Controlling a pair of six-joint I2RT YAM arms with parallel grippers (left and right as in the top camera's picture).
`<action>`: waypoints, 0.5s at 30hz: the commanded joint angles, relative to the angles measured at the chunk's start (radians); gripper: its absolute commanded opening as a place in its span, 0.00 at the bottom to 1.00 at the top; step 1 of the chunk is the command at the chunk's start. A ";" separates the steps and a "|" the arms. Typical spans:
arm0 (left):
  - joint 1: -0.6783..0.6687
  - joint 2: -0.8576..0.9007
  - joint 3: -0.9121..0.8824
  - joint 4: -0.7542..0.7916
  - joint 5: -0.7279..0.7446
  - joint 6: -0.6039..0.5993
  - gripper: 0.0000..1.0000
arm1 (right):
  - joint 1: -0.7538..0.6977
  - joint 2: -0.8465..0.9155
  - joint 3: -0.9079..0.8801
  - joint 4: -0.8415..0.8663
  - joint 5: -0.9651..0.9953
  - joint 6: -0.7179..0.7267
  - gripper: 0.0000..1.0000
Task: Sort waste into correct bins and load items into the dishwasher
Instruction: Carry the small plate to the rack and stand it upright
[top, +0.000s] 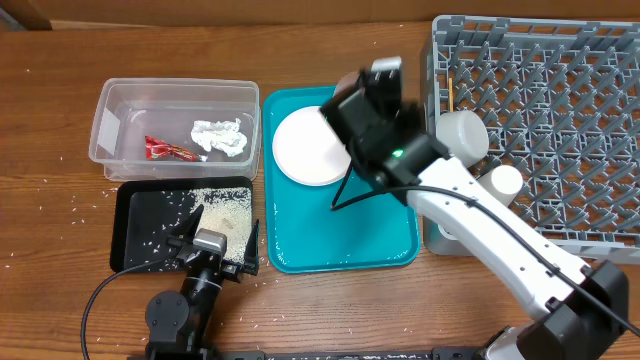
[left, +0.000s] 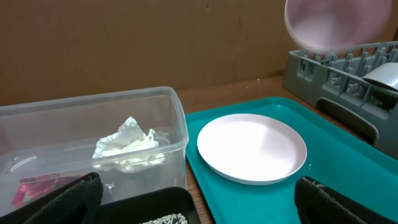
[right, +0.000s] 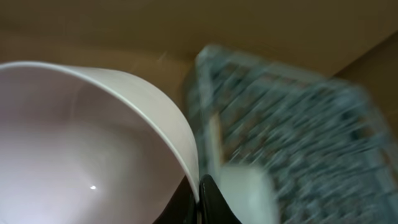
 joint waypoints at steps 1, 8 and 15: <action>0.006 -0.006 -0.006 0.004 0.016 0.009 1.00 | -0.084 0.029 0.012 0.154 0.370 -0.317 0.04; 0.006 -0.006 -0.006 0.004 0.016 0.009 1.00 | -0.306 0.145 0.012 0.489 0.391 -0.659 0.04; 0.006 -0.006 -0.006 0.004 0.016 0.009 1.00 | -0.458 0.248 0.012 0.613 0.383 -0.698 0.04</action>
